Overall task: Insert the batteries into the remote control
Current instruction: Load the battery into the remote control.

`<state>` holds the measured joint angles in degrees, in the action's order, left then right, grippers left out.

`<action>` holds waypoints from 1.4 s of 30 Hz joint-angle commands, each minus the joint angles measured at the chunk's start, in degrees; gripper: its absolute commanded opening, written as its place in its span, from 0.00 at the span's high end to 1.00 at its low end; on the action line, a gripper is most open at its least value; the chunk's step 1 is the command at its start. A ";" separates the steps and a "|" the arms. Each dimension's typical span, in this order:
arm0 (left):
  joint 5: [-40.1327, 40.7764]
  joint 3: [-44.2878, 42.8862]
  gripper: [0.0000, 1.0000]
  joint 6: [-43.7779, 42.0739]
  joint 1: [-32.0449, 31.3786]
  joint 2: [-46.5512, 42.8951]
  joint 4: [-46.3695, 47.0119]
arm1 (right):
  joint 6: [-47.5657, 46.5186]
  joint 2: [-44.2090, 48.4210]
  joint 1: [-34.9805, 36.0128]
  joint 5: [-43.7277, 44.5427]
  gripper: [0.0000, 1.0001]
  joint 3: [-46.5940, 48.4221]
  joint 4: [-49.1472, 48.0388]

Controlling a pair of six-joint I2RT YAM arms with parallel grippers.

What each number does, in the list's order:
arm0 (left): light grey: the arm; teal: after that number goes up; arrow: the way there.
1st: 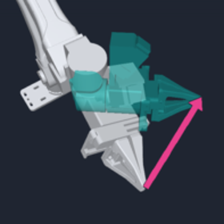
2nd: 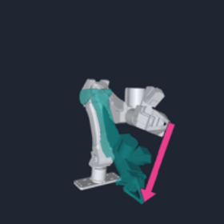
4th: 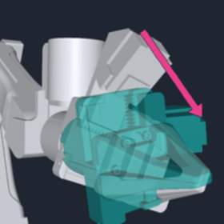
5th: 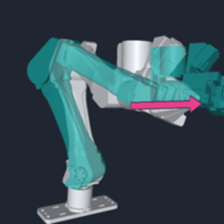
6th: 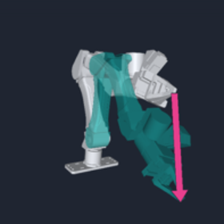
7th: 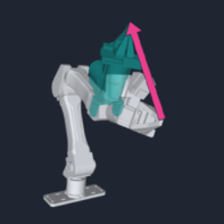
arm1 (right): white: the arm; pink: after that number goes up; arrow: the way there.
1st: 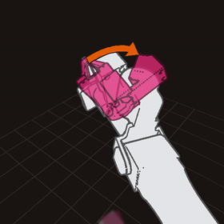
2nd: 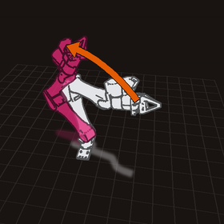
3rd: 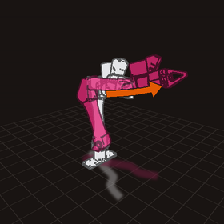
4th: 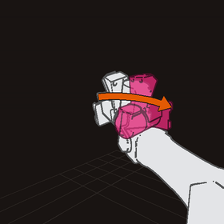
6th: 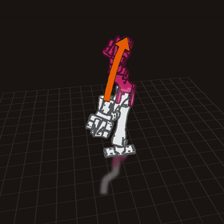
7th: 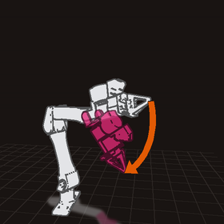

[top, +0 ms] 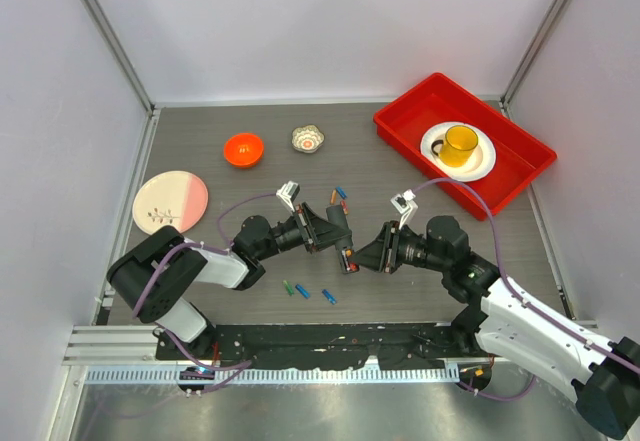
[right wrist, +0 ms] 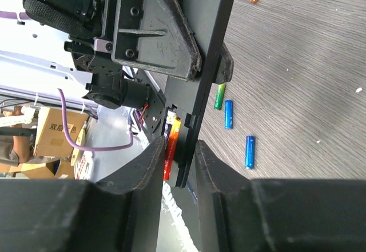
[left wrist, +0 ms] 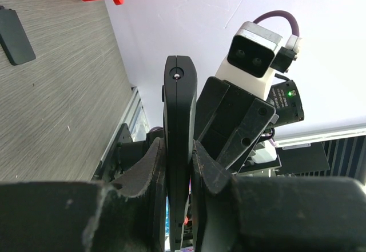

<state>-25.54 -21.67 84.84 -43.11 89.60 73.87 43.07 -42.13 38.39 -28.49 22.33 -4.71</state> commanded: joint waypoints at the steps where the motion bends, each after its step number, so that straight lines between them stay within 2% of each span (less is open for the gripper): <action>1: 0.40 0.14 1.00 -0.99 -0.13 -1.54 14.73 | -0.18 0.29 -0.25 -1.30 0.72 0.09 -2.32; 11: 0.40 -0.21 1.00 -0.99 -0.04 -1.62 14.73 | -0.36 -1.29 -0.25 -1.30 0.78 -0.09 -2.41; 12: 0.40 -0.21 1.00 -0.99 -0.04 -1.54 14.73 | -0.27 -1.11 -0.25 -1.13 0.76 0.00 -2.41; 15: 0.40 -0.04 1.00 -0.99 -0.04 -1.36 14.73 | 0.61 -0.32 -0.33 -0.43 0.56 0.35 -2.50; 21: 0.32 -0.04 1.00 -0.99 -0.13 -1.27 14.73 | 2.72 -0.32 -0.34 -0.34 0.49 1.05 -4.16; 32: 0.14 -0.30 1.00 -0.90 -0.13 -1.19 14.73 | 3.51 -5.15 -0.33 -2.01 0.51 0.70 -7.68; 42: 0.05 -0.48 1.00 -0.73 -0.13 -1.54 14.73 | 3.69 -6.30 -0.34 -1.31 0.68 -0.44 -8.74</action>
<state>-25.50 -21.61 83.85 -43.11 89.60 73.87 46.81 -48.12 38.24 -29.95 22.15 -10.41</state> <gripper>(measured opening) 0.207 0.343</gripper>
